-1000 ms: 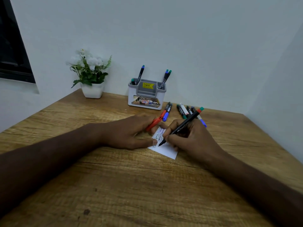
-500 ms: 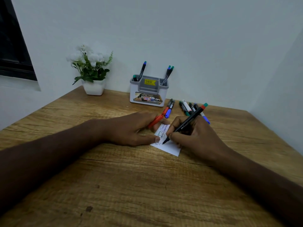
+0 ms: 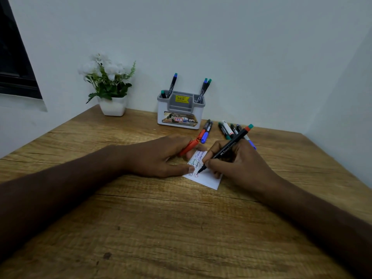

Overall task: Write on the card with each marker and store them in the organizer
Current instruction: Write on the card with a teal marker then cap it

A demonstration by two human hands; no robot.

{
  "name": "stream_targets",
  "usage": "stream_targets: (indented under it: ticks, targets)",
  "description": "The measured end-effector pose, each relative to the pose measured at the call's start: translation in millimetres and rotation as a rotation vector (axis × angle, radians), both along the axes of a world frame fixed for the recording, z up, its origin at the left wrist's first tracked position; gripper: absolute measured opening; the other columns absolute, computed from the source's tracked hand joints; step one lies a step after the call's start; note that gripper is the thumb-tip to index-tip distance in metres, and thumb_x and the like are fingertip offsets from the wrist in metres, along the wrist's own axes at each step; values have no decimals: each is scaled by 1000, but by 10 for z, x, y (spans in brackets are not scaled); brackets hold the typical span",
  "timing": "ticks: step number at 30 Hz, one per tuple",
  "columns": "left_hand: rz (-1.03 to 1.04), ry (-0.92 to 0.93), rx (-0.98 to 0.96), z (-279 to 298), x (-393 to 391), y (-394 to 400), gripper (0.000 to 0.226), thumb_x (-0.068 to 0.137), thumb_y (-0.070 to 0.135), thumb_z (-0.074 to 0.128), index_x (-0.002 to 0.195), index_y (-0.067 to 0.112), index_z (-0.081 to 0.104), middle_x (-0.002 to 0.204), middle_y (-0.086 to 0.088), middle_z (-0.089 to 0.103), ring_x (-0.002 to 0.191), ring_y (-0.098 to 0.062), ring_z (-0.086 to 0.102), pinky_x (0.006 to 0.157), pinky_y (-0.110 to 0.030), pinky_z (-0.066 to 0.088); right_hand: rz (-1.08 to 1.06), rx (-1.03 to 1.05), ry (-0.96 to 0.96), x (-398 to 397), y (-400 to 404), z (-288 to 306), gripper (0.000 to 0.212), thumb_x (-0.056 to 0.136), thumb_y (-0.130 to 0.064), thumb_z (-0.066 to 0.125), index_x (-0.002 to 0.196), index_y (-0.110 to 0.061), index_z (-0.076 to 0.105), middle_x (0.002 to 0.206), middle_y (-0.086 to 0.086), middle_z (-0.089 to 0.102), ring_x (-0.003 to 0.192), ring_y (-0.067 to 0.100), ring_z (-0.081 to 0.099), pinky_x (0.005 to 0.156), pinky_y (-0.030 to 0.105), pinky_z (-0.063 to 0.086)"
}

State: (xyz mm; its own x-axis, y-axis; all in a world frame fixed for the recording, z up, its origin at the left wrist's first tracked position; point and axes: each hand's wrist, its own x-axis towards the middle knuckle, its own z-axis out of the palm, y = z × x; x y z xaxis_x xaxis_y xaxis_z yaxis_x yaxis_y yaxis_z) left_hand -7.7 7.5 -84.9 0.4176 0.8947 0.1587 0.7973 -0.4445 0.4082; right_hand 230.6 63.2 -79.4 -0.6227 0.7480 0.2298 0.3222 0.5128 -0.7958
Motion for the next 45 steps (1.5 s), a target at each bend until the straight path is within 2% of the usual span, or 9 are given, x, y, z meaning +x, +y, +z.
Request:
stream_targets:
  ticks: [4,9,11,17,21,25,28,33,45]
  targets:
    - [-2,-5,2,11,10,-10,40,100,52,59,123,67,30,119,36,45,114,14,44,88,-1,35,-24,-7,6,-8,14,-7,3,85,-22,79,84,-24,80,84,-2,81,75,10,73,81,46,65]
    - [-4,-16,1,28,16,-18,38,99,54,59,120,70,31,114,42,44,112,13,46,86,-5,34,6,-4,-9,2,6,-3,10,90,-14,78,85,-22,80,79,-7,80,71,3,73,71,20,58]
    - [-7,-16,-8,27,17,-17,40,99,54,58,126,67,31,116,43,44,113,13,45,87,-6,35,6,1,-12,3,3,-3,11,91,-14,79,86,-23,80,78,-6,80,70,3,73,70,17,58]
    - [-4,2,-23,25,12,-8,47,100,53,58,137,59,29,122,39,43,116,12,45,93,-12,38,-32,-27,5,0,35,-10,6,88,-14,80,87,-20,81,83,-1,82,71,7,74,75,32,61]
    - [-12,-3,-19,38,20,-19,35,100,51,59,121,64,35,113,43,41,110,18,44,85,-5,35,-35,-4,4,4,29,-7,9,88,-13,77,83,-21,80,82,0,81,70,7,73,76,34,62]
    - [-11,-13,-23,32,15,-10,44,100,52,59,133,59,32,116,42,43,112,14,46,88,-5,37,-48,-20,0,0,41,-19,9,89,-14,79,85,-22,80,84,0,82,72,9,74,79,38,64]
    - [-7,0,-17,26,12,-2,42,99,52,58,130,62,31,120,38,43,114,14,44,88,-3,35,-68,-41,4,2,61,-35,6,89,-14,79,89,-21,80,86,2,82,75,12,75,83,45,65]
    - [4,-12,-13,18,14,-2,35,100,50,59,119,65,34,115,38,45,112,15,45,85,1,34,-67,-28,12,5,63,-43,6,89,-14,79,87,-20,80,84,1,82,72,10,75,77,37,63]
    - [10,-9,-20,40,28,-8,35,101,47,60,118,63,34,113,37,44,108,19,44,84,1,34,-67,-58,22,-2,83,-52,5,92,-15,77,90,-20,78,80,3,81,72,10,75,81,39,65]
